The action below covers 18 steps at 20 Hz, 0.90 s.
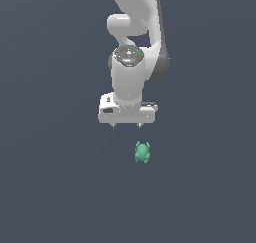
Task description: Pick up the object and move it to a goal position.
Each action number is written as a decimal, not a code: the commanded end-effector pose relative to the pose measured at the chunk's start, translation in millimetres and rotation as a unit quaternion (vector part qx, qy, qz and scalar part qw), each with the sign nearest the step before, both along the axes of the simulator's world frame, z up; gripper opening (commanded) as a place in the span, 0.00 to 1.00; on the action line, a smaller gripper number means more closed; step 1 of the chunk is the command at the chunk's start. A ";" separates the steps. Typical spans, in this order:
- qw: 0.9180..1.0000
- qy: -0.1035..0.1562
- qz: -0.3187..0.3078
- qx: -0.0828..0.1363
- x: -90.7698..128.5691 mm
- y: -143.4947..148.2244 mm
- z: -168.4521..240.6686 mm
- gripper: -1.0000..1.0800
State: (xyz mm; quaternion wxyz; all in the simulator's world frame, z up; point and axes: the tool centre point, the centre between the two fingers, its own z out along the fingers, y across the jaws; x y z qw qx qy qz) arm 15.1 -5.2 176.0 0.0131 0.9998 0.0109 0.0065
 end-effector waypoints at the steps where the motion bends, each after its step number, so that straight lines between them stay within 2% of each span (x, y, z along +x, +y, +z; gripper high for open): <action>1: 1.000 0.001 -0.006 0.001 5.4 6.6 -7.3 0.96; 10: 0.999 0.004 -0.043 0.009 32.4 43.7 -50.0 0.96; 18: 0.998 0.006 -0.062 0.013 43.0 63.0 -73.0 0.96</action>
